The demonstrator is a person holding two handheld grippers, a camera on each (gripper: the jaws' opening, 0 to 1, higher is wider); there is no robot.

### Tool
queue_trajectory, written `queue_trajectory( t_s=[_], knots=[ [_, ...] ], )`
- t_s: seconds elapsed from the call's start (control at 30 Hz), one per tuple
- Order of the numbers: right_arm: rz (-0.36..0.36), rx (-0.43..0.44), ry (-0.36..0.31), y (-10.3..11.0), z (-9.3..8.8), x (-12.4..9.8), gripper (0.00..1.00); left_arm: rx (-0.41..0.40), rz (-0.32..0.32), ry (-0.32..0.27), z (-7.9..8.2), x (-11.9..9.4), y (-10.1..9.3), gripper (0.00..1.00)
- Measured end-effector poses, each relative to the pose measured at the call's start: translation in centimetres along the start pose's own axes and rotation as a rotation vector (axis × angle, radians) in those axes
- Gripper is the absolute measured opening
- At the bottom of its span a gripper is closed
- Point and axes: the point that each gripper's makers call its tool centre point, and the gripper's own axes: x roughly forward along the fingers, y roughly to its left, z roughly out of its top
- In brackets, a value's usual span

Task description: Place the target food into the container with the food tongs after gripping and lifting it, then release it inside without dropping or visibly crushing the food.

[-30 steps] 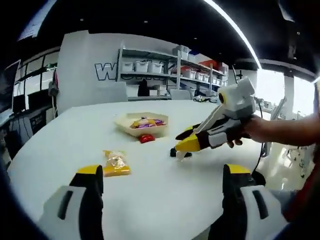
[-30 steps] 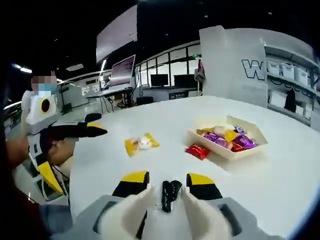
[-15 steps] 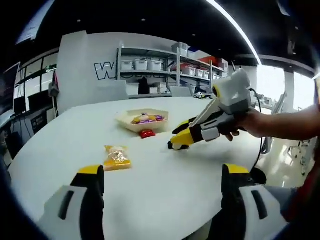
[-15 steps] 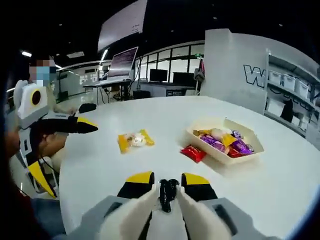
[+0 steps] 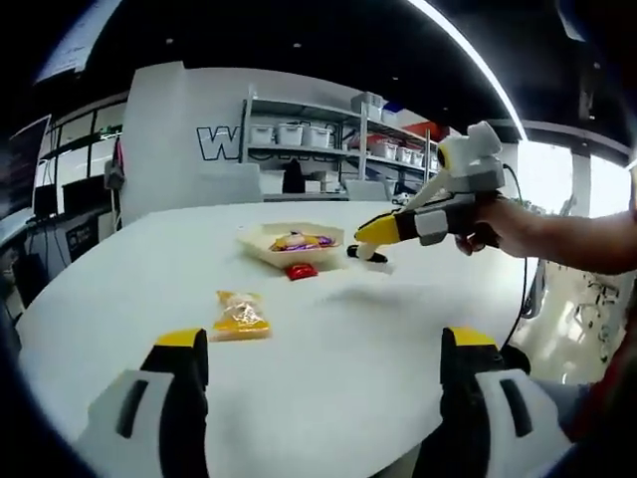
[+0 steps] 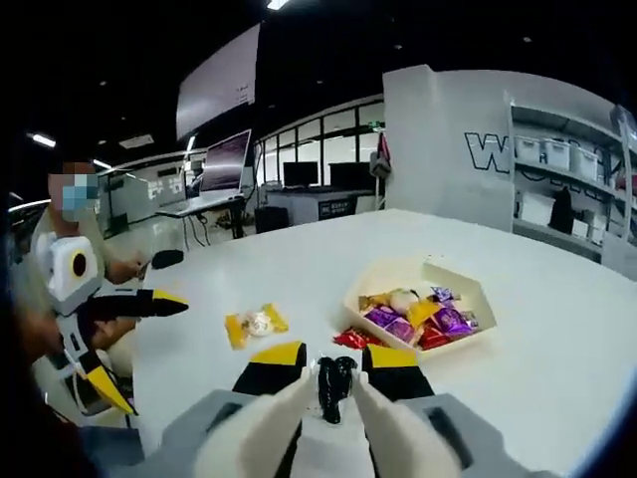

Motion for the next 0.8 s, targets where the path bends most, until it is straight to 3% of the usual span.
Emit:
queue_trajectory(
  t_s=[0.17, 0.6, 0.8],
  knots=[
    [-0.006, 0.005, -0.019, -0.7, 1.4, 0.0, 0.16, 0.001, -0.001, 0.0, 0.1, -0.2, 0.0, 0.95],
    [-0.01, -0.022, -0.085, -3.2, 7.9, 1.3, 0.17, 0.014, -0.01, -0.005, 0.8, -0.3, -0.3, 0.95],
    [-0.026, -0.041, -0.098, -4.1, 9.6, 1.9, 0.17, 0.007, -0.006, -0.018, 1.4, -0.6, 0.0, 0.95]
  ],
)
